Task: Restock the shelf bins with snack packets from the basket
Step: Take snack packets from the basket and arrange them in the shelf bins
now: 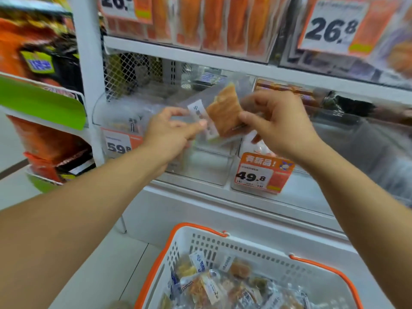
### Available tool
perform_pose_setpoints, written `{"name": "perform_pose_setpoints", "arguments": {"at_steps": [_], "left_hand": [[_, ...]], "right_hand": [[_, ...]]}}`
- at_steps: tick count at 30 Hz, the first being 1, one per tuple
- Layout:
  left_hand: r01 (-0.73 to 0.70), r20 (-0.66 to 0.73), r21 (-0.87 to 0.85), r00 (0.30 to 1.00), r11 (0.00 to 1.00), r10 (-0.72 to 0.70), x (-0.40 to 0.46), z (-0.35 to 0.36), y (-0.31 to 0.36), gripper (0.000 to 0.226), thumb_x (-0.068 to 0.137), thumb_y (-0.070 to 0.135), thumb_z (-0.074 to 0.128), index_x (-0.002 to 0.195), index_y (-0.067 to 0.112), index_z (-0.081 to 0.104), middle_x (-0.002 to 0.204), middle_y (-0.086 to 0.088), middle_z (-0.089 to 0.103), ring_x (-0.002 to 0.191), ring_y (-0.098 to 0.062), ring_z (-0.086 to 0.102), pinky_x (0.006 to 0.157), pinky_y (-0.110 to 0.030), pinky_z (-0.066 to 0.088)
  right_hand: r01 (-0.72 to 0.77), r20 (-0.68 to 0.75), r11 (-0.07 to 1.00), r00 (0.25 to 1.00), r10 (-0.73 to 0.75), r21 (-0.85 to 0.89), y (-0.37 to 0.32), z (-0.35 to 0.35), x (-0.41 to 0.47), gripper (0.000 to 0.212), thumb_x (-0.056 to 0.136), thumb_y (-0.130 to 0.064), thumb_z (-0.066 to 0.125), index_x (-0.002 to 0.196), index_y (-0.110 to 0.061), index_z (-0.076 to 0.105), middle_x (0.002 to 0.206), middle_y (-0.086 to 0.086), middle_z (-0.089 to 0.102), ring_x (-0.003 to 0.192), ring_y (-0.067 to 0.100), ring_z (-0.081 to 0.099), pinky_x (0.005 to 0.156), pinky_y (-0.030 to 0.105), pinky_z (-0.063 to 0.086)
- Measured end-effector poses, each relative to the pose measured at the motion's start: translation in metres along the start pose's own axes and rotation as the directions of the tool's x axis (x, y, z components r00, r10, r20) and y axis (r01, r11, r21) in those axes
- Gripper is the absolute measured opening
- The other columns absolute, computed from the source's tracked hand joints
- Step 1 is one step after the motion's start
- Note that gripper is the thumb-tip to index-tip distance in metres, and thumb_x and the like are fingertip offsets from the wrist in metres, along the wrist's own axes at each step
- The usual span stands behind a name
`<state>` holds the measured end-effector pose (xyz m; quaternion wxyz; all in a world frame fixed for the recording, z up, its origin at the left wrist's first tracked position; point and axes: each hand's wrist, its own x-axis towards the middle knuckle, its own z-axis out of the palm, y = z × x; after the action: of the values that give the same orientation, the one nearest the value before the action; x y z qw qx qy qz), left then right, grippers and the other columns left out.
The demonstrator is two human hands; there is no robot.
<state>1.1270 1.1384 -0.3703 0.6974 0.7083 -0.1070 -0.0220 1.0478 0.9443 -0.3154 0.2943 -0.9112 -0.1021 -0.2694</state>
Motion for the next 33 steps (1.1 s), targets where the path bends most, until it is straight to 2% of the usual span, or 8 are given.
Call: {"name": "perform_pose_setpoints", "arguments": {"at_steps": [3,11,15,18,20,23,27,33], "left_hand": [[-0.099,-0.305,0.118,0.943,0.988,0.131,0.014,-0.007,-0.002,0.022,0.085,0.030,0.074,0.091,0.032,0.053,0.086,-0.013,0.071,0.076,-0.028,0.070,0.072,-0.041,0.056],[-0.099,-0.250,0.220,0.956,0.970,0.154,0.021,-0.006,-0.009,0.013,0.089,0.018,0.067,0.097,0.025,0.059,0.077,-0.004,0.066,0.071,-0.020,0.066,0.065,-0.029,0.046],[-0.107,-0.220,0.238,0.962,0.965,0.161,0.018,-0.001,-0.009,0.010,0.091,0.018,0.066,0.098,0.023,0.060,0.073,0.000,0.064,0.058,-0.008,0.062,0.054,-0.019,0.043],[-0.125,-0.193,0.288,0.964,0.950,0.185,0.016,0.004,-0.010,0.009,0.090,0.016,0.067,0.095,0.022,0.062,0.075,-0.006,0.067,0.067,-0.016,0.065,0.060,-0.023,0.048],[-0.146,-0.177,0.289,0.963,0.946,0.202,0.018,0.005,-0.011,0.010,0.088,0.015,0.067,0.091,0.023,0.061,0.080,-0.009,0.068,0.074,-0.024,0.068,0.069,-0.032,0.054],[-0.159,-0.167,0.295,0.962,0.942,0.215,0.021,0.005,-0.015,0.011,0.088,0.014,0.067,0.089,0.023,0.061,0.078,-0.008,0.066,0.074,-0.026,0.068,0.068,-0.037,0.055],[-0.181,-0.158,0.317,0.958,0.931,0.240,0.024,0.007,-0.018,0.014,0.087,0.014,0.069,0.084,0.025,0.060,0.070,0.001,0.062,0.068,-0.024,0.065,0.063,-0.035,0.055],[-0.189,-0.160,0.336,0.954,0.923,0.254,0.026,0.007,-0.018,0.012,0.086,0.014,0.069,0.086,0.023,0.062,0.075,-0.002,0.065,0.067,-0.023,0.065,0.060,-0.033,0.055]], "right_hand": [[0.195,-0.004,0.871,0.975,-0.220,-0.451,0.001,-0.003,0.028,0.014,0.089,-0.019,0.059,0.098,-0.016,0.068,0.090,0.005,0.072,0.085,0.032,0.067,0.073,0.048,0.053],[0.179,0.215,0.520,0.977,0.009,-0.835,-0.003,0.032,0.079,0.015,0.083,0.003,0.058,0.079,-0.010,0.052,0.074,0.008,0.045,0.072,0.033,0.048,0.063,0.039,0.038],[0.147,0.282,0.554,0.945,0.166,-0.820,0.026,0.048,0.109,0.023,0.084,0.008,0.053,0.075,-0.010,0.042,0.073,0.008,0.043,0.079,0.031,0.053,0.070,0.036,0.041],[0.110,0.297,0.618,0.932,0.209,-0.778,0.054,0.051,0.133,0.025,0.085,0.006,0.057,0.072,-0.010,0.045,0.071,0.007,0.043,0.067,0.023,0.046,0.068,0.035,0.042],[0.082,0.295,0.684,0.935,0.199,-0.724,0.068,0.054,0.143,0.012,0.087,0.000,0.065,0.084,-0.010,0.060,0.088,0.013,0.061,0.079,0.029,0.058,0.074,0.038,0.050],[0.046,0.287,0.743,0.937,0.200,-0.668,0.092,0.060,0.158,0.027,0.085,-0.003,0.071,0.110,-0.013,0.069,0.115,0.013,0.067,0.106,0.035,0.063,0.088,0.041,0.054],[-0.002,0.289,0.772,0.927,0.241,-0.636,0.106,0.065,0.165,0.020,0.081,-0.003,0.074,0.091,-0.018,0.064,0.098,0.010,0.068,0.092,0.031,0.065,0.084,0.043,0.056],[-0.068,0.230,0.721,0.924,0.307,-0.690,0.114,0.066,0.168,0.027,0.080,0.007,0.058,0.062,-0.009,0.047,0.066,0.008,0.050,0.065,0.027,0.058,0.052,0.029,0.042]]}}
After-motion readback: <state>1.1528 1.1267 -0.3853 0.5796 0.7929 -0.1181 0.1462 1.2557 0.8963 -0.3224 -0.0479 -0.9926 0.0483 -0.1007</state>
